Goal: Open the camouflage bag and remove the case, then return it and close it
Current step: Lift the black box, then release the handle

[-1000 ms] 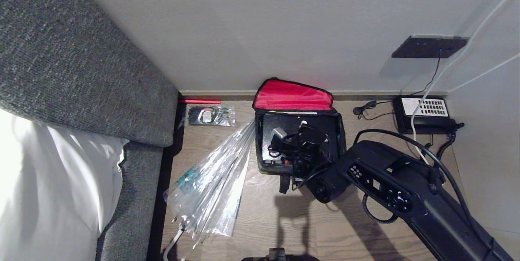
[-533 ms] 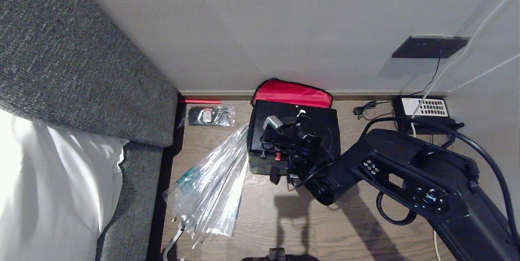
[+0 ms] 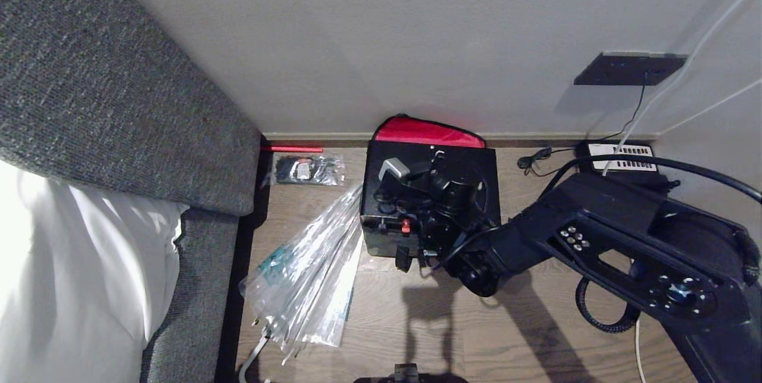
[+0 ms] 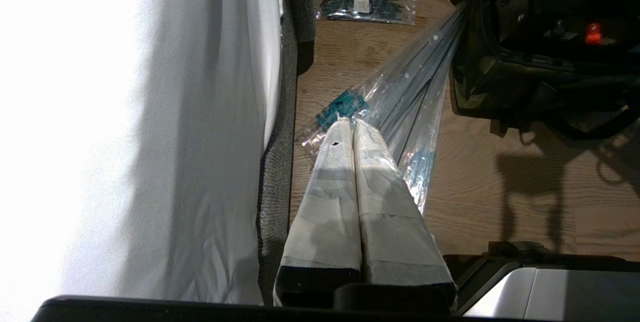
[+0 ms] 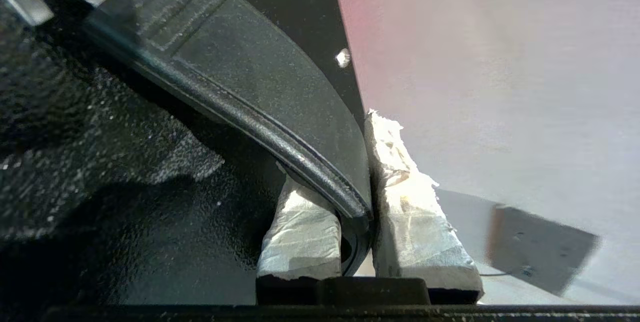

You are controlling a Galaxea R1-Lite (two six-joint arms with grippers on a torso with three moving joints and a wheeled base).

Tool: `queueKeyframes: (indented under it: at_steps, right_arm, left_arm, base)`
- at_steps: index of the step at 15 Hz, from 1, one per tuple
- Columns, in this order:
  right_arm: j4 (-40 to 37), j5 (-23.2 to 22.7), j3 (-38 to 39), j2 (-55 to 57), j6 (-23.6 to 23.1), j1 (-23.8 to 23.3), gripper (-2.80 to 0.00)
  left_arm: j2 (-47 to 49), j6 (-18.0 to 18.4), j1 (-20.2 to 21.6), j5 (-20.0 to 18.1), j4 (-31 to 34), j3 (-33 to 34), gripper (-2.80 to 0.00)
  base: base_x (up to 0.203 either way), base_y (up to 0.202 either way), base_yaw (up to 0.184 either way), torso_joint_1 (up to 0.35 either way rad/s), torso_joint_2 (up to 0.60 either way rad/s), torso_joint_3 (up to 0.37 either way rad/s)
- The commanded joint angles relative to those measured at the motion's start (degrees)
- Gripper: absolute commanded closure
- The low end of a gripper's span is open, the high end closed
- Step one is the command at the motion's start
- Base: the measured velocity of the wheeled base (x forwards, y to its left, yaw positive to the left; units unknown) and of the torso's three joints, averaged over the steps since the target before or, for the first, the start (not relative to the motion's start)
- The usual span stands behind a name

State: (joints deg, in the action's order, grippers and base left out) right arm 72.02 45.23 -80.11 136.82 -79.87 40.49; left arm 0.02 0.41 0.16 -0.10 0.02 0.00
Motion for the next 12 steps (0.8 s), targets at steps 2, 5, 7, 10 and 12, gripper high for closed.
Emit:
queueKeyframes:
  at_steps: [2, 5, 7, 10, 12]
  right_arm:
    - [-0.9, 0.4, 1.3, -4.8, -0.4, 0.1, 0.00]
    - [-1.3, 0.9, 3.6, -8.3, -0.5, 0.1, 0.00]
    - [-2.2, 1.2, 5.1, -11.0, -0.6, 0.0, 0.00]
    - [-2.6, 1.6, 9.5, -14.6, -0.4, -0.8, 0.00]
    - [-2.5, 2.4, 13.0, -17.3, -0.2, -2.5, 0.00]
  left_arm:
    - [0.0, 0.0, 0.0, 0.0, 0.0, 0.0, 0.00]
    - [0.0, 0.0, 0.0, 0.0, 0.0, 0.0, 0.00]
    - [0.0, 0.0, 0.0, 0.0, 0.0, 0.0, 0.00]
    - [0.0, 0.0, 0.0, 0.0, 0.0, 0.0, 0.00]
    - [0.0, 0.0, 0.0, 0.0, 0.0, 0.0, 0.00]
  base:
    - [0.000, 0.000, 0.000, 0.000, 0.00, 0.000]
    - [0.000, 0.000, 0.000, 0.000, 0.00, 0.000]
    - [0.000, 0.000, 0.000, 0.000, 0.00, 0.000]
    - [0.000, 0.000, 0.000, 0.000, 0.00, 0.000]
    - [0.000, 0.000, 0.000, 0.000, 0.00, 0.000]
